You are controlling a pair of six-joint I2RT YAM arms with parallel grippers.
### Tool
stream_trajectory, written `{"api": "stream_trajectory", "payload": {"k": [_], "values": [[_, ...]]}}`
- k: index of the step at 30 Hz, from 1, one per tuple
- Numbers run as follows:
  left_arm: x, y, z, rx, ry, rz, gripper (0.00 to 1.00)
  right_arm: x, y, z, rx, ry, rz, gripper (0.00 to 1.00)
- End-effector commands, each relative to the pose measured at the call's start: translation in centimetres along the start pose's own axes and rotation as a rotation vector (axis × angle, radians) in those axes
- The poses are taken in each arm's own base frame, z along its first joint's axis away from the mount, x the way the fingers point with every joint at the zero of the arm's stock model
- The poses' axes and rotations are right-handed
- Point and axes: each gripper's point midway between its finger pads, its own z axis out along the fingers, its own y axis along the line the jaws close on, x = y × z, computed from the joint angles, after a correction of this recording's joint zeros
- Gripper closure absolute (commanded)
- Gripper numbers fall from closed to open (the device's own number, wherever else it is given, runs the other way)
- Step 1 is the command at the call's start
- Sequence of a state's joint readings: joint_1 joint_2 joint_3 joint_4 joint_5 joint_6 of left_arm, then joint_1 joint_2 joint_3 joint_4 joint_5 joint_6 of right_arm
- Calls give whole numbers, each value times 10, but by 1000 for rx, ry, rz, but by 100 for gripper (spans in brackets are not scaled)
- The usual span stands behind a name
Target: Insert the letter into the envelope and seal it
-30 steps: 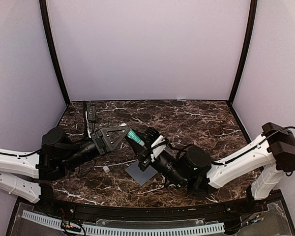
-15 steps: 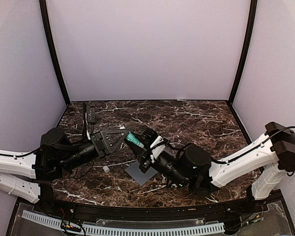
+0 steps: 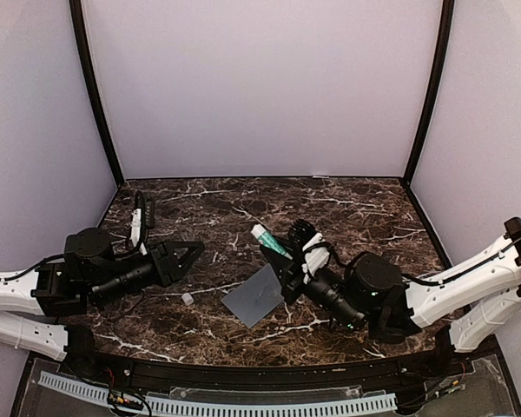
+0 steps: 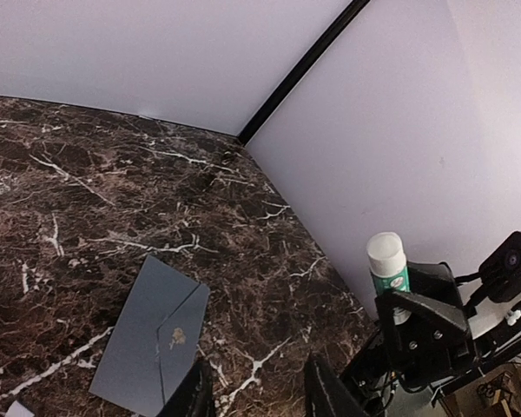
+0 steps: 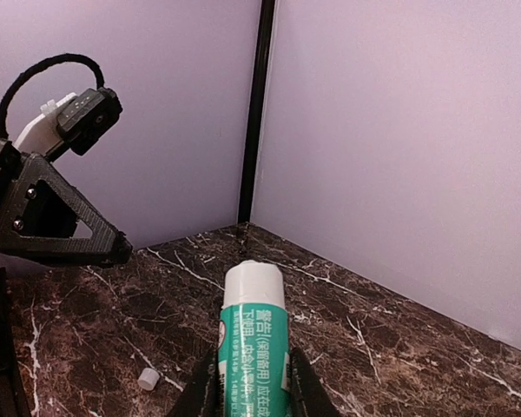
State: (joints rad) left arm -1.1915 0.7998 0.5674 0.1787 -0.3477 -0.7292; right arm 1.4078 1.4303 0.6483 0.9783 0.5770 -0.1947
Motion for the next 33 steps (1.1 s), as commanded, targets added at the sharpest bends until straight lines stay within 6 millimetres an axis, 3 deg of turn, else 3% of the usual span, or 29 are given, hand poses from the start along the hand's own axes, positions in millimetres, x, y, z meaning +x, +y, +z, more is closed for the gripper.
{"api": "stream_trajectory", "payload": {"k": [1, 6, 15, 23, 33], "values": [[34, 54, -13, -213, 120, 68, 64, 20, -12, -12, 25, 86, 68, 100], [71, 92, -22, -362, 254, 74, 63, 44, -11, -27, -8, 165, 120, 100], [114, 154, -20, -715, 273, -62, 62, 69, -16, -43, 2, 238, 206, 100], [132, 175, -14, -918, 257, -76, 52, 77, -13, -46, -13, 260, 216, 100], [128, 190, -11, -1021, 150, -77, 46, 79, -11, -46, -21, 260, 213, 100]]}}
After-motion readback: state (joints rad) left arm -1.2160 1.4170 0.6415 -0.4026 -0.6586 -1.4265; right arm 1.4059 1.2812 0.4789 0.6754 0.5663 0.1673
